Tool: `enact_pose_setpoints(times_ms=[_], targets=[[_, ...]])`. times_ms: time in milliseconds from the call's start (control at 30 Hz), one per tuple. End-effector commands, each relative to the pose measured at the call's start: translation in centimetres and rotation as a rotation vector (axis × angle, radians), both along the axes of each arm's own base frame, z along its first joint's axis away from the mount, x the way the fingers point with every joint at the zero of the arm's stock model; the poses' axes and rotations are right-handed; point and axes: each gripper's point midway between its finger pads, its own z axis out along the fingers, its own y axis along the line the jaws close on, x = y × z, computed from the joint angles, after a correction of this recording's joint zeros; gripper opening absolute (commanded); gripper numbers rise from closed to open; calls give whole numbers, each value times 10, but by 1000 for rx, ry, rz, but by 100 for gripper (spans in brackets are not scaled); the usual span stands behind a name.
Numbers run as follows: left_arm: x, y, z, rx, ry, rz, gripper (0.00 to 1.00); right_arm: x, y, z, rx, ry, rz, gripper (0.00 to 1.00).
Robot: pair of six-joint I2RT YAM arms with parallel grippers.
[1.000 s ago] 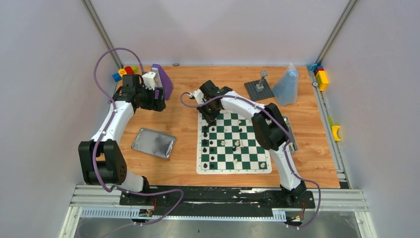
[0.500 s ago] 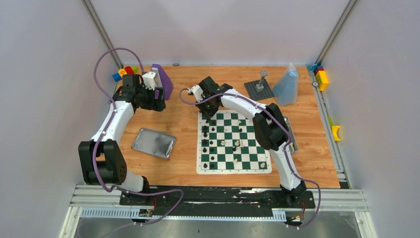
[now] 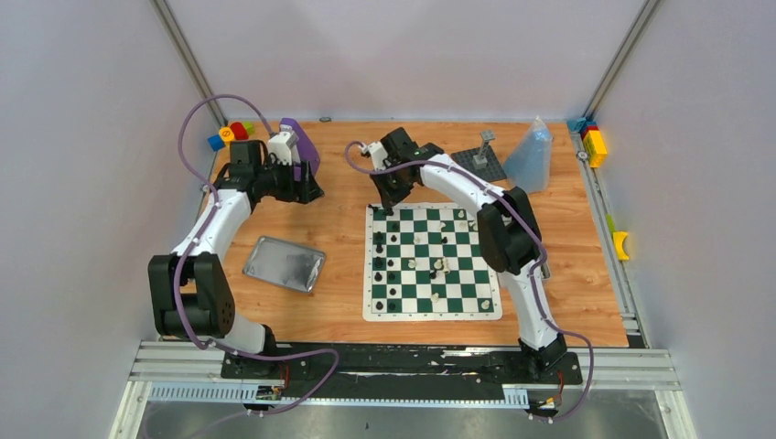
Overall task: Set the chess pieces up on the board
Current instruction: Adjust the chess piece on the chessboard.
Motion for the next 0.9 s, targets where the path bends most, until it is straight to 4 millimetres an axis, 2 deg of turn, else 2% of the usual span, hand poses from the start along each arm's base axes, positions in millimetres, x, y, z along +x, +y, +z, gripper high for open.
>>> enact_pose_setpoints(times_ms=[0,100,300,533,733,867], targets=[[9,-44,29,-194,-61,-89,87,21,2,77,190,-51,-106,0],[11,-71,37,-277,-74,-121,86,26,-1,90,252,-23,-166,0],[11,-119,35,-408,13,-130,79,31,-6,106,342,18,-235,0],[14,-165,31,-556,145,-123,67,30,-5,112,401,63,-271,0],[18,-187,27,-641,224,-110,61,30,-7,112,429,101,-277,0],[20,-190,18,-665,264,-88,57,29,-6,110,437,119,-274,0]])
